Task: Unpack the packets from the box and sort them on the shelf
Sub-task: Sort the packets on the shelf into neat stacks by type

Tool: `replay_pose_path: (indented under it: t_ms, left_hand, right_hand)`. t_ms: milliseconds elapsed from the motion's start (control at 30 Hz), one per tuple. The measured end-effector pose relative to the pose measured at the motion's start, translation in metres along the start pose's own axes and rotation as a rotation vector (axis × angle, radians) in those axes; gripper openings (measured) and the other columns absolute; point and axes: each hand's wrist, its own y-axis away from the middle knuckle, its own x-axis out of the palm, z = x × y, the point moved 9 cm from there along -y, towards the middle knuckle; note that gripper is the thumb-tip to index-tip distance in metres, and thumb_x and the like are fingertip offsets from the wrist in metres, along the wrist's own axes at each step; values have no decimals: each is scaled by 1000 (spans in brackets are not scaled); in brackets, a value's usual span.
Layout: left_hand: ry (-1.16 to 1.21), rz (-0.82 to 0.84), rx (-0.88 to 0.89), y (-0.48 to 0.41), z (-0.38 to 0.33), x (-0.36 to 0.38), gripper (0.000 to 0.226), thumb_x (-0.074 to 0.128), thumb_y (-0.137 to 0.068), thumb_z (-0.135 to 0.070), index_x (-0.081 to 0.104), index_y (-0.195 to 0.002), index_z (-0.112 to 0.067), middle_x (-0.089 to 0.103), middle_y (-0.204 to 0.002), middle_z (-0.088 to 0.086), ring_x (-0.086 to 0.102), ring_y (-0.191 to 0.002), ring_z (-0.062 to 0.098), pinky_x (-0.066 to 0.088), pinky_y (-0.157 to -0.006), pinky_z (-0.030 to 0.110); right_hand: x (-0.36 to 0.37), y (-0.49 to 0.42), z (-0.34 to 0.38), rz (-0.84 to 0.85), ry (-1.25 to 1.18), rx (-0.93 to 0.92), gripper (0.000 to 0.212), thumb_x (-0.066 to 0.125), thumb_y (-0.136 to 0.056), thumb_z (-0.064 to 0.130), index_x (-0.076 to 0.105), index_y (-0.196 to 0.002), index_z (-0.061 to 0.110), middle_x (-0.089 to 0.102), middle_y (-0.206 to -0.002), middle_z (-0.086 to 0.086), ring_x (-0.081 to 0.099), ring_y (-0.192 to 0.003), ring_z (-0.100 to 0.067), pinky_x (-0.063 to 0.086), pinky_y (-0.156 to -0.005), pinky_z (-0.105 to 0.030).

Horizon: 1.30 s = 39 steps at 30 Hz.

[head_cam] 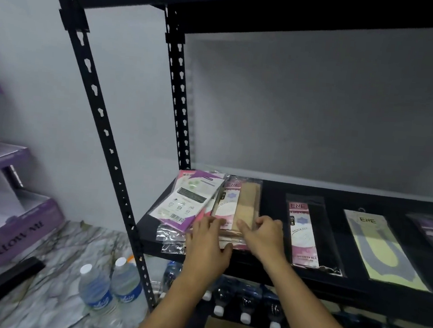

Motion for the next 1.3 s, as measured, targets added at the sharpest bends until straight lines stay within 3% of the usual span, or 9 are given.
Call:
replay_pose_path:
  t_ms: [100,233,333,433,567,833,1100,1300]
  left_hand:
    - [40,-121,67,1,-11,-19,49,62,-86,-33,50,-133,-24,43,-135,-5,33,-130,16,26,-112,39]
    - [-97,-351,-5,-3,3,-57,54,58,-83,-51,48,-133,-31,44,-139,-3,30,-135,26,26,-108,51]
    - [-139,-232,-226,-9,47,-53,74,49,-80,-69,32,-144,-36,28,-154,4,7,-144,39,13,-113,61]
    - [-95,-56,-305,-3,75,-29,82,50,-78,-74,22,-148,-41,14,-160,2,-5,-146,40,7,-113,65]
    - [16,-13,-313,4,87,-15,80,48,-82,-74,16,-149,-44,8,-162,-1,-5,-147,37,17,-113,65]
    - [-65,4,-333,-12,103,-29,69,51,-91,-58,20,-151,-40,9,-163,3,-5,-147,41,7,-116,59]
    - [-96,26,-341,-21,107,-41,61,49,-93,-46,27,-149,-38,14,-162,1,-1,-148,33,10,-116,55]
    - [-77,10,-313,-22,100,-43,61,44,-94,-49,26,-150,-34,11,-162,1,-2,-149,26,8,-116,54]
  right_hand:
    - [-1,2,2,-18,5,-22,50,63,-83,44,53,-119,12,43,-121,-8,39,-119,-27,42,-96,-39]
    - [6,5,0,40,-149,-44,47,60,-87,38,52,-128,18,52,-126,-5,54,-101,-16,47,-89,-30]
    - [9,7,3,61,-187,-68,42,58,-89,32,54,-128,16,59,-122,-4,55,-96,-13,45,-84,-26]
    - [12,11,9,70,-203,-91,38,58,-90,26,56,-126,14,62,-120,-3,58,-95,-14,46,-83,-25]
    - [18,12,9,65,-190,-93,43,59,-89,23,52,-130,13,60,-122,-5,61,-103,-20,48,-88,-28]
    - [43,11,21,65,-165,-86,32,63,-87,27,59,-116,15,62,-115,-4,60,-101,-19,52,-89,-35]
    - [62,9,26,36,-214,32,47,71,-80,25,55,-122,9,62,-114,-6,62,-99,-21,53,-89,-37]
    - [50,6,13,4,-343,149,22,64,-84,12,52,-102,15,62,-104,-6,63,-87,-19,57,-79,-38]
